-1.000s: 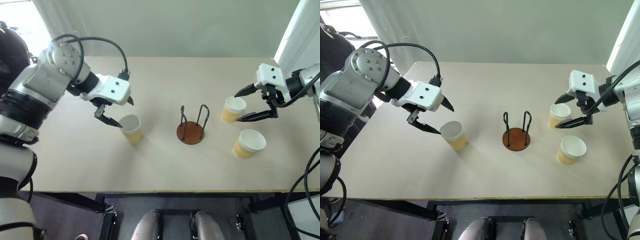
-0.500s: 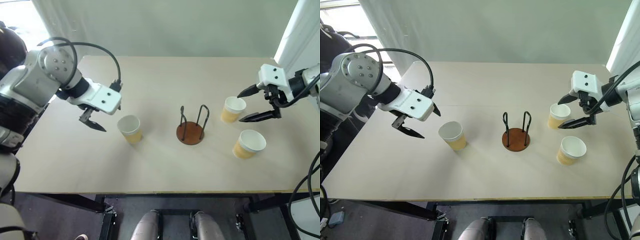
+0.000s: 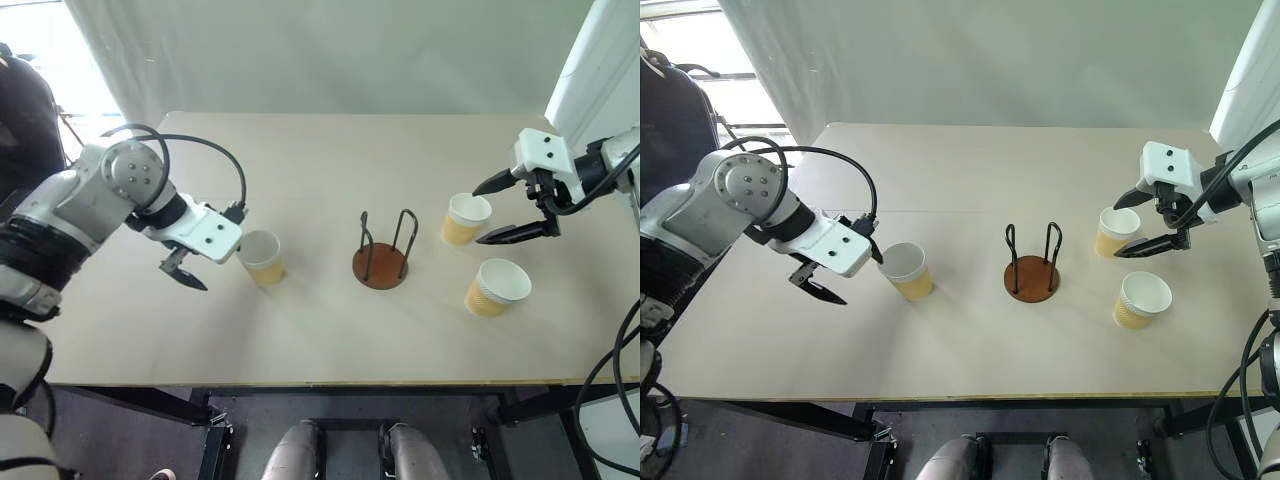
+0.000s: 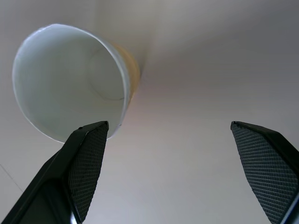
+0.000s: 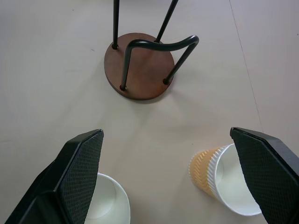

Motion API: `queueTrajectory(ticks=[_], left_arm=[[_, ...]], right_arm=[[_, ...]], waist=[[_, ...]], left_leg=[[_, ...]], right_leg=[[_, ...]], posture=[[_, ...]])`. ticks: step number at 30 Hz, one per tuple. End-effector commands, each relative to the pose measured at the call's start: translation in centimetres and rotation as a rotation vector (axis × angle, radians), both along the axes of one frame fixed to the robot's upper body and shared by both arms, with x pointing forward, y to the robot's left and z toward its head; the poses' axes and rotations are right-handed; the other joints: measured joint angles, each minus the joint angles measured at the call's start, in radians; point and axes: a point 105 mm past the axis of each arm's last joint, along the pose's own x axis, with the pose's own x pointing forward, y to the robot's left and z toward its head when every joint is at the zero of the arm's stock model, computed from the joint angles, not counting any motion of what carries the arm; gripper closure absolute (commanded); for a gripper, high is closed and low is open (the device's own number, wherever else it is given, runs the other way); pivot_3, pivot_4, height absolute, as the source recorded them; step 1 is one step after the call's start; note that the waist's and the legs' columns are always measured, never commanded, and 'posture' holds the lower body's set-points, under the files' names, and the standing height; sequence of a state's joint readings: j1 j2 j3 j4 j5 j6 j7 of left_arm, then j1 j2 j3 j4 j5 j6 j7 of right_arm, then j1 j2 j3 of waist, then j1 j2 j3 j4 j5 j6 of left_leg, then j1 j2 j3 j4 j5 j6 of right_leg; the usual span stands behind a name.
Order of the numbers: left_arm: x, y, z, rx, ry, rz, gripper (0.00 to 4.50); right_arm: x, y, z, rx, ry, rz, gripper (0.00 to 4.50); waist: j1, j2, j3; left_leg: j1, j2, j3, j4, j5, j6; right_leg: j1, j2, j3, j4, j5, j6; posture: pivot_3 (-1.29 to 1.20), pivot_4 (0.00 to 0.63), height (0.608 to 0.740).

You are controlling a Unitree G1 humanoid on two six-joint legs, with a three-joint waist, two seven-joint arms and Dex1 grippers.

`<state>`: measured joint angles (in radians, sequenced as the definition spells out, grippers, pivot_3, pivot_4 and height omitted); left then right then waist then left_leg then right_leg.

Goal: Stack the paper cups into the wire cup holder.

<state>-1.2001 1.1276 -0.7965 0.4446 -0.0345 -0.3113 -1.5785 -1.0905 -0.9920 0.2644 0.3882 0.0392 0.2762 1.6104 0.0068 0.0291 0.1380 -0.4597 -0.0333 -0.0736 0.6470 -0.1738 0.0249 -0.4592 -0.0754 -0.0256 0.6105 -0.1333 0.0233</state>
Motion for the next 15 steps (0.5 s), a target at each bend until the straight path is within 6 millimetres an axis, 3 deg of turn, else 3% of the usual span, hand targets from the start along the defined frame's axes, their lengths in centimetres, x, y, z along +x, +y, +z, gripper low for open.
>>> queueTrajectory(ticks=[1,15], left_arm=[[0.3,0.1,1.1,-0.012,-0.033,-0.016,0.00],[0.6,-1.3,-0.4,-0.086,-0.013,-0.052,0.00]], right_arm=[[-0.3,0.4,1.1,-0.003,-0.036,0.025,0.03],[-0.4,0.5,0.9,0.002,-0.031,0.029,0.03]], waist=[[0.000,0.000,0.000],[0.000,0.000,0.000]], left_leg=[[0.000,0.000,0.000,0.000,0.000,0.000],[0.000,0.000,0.000,0.000,0.000,0.000]], right_leg=[[0.000,0.000,0.000,0.000,0.000,0.000],[0.000,0.000,0.000,0.000,0.000,0.000]], posture=[[0.00,0.150,0.740],[0.00,0.150,0.740]])
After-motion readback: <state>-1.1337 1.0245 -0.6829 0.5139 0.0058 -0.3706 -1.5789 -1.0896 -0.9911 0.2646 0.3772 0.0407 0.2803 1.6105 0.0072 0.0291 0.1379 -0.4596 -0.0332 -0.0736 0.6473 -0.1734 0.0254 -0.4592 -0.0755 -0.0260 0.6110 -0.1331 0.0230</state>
